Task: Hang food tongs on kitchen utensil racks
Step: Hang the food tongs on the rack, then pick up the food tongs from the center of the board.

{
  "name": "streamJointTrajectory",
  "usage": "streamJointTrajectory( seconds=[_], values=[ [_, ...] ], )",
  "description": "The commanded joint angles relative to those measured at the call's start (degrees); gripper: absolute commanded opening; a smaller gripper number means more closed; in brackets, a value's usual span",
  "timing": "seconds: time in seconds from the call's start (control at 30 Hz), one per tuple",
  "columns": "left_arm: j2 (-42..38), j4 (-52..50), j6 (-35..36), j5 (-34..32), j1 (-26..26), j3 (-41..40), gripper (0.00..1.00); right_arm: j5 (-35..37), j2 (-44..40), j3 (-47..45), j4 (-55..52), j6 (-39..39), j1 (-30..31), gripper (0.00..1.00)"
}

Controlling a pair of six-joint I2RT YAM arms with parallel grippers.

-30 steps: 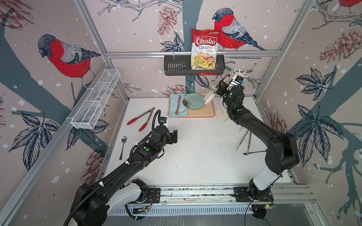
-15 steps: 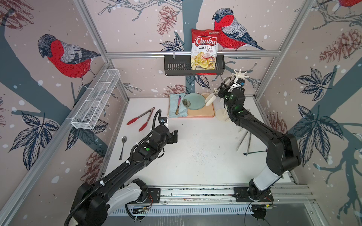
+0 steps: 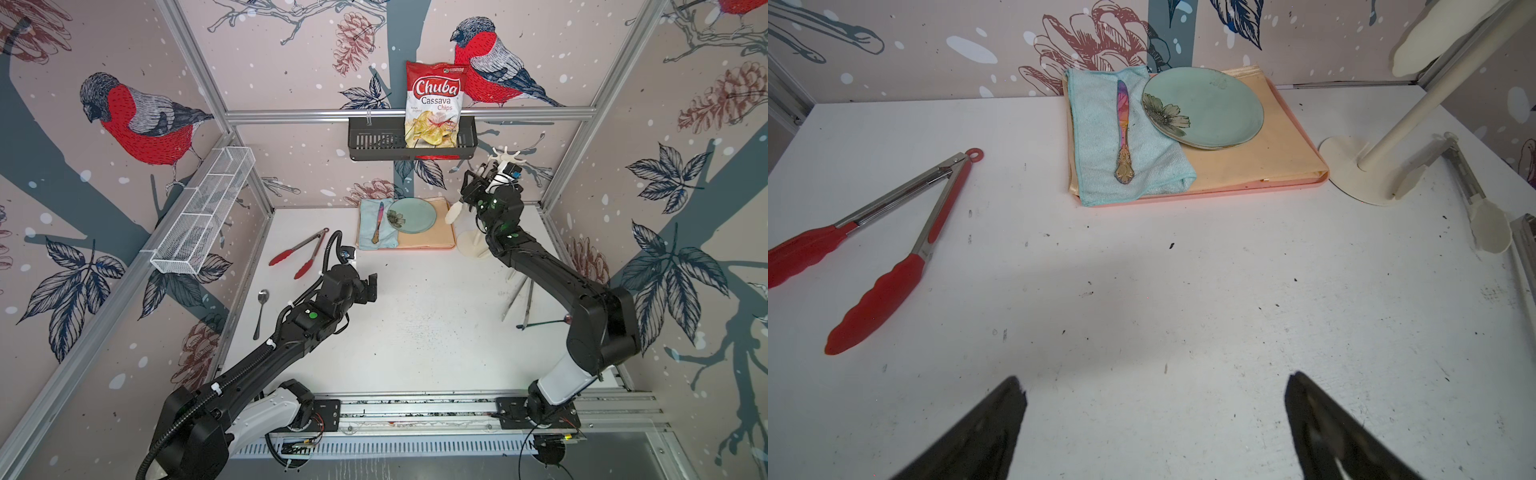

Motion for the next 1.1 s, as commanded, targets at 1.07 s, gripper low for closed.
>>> streamJointTrajectory(
  seconds=[1.07],
  values=[
    [16.0, -14.7, -1.4, 8.2, 25.8, 16.6, 0.95, -23.8, -32.0, -21.1, -25.6, -1.3, 0.2, 1.0]
  ],
)
